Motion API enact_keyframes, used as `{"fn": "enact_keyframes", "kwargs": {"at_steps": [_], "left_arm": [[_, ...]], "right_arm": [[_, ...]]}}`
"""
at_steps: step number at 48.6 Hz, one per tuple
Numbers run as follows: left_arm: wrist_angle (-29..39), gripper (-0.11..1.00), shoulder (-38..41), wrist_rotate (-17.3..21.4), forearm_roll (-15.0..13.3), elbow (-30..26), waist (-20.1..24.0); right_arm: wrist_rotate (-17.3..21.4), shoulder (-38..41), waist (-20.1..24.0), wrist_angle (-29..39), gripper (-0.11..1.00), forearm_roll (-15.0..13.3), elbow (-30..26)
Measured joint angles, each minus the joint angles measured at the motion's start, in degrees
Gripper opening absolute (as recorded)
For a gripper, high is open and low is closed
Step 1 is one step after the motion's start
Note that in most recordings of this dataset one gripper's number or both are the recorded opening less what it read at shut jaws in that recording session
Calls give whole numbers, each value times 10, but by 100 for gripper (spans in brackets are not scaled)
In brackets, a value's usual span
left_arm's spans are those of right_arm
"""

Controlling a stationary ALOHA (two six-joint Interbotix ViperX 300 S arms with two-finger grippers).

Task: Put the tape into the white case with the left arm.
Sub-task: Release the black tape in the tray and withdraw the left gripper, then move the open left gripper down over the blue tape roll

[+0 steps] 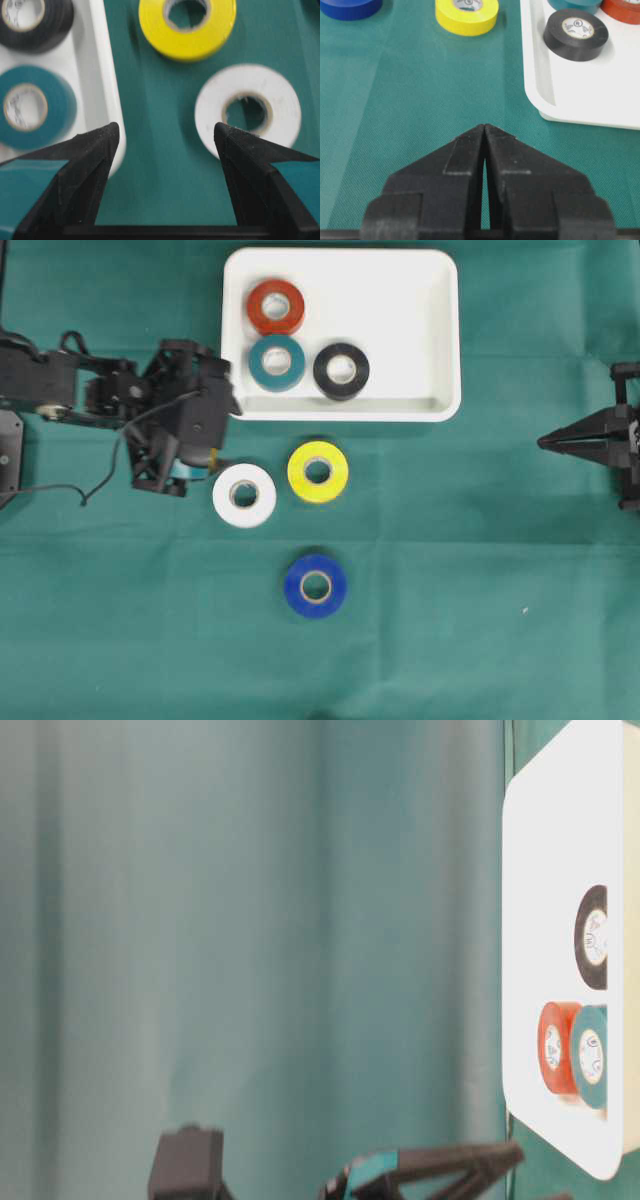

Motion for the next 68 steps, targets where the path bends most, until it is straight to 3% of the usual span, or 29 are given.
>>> {"fn": "enact_keyframes", "kwargs": {"at_steps": [13,37,68], "left_arm": [[0,76,-61,-31,-1,59,-2],[-2,76,-159,-33,-1,143,-47],[-6,76,-182,-33,-1,156,-54]], "right_arm": [[0,0,0,1,-9,0,0],[0,1,0,0,-9,0,0],[0,1,0,0,-9,1,0]]}}
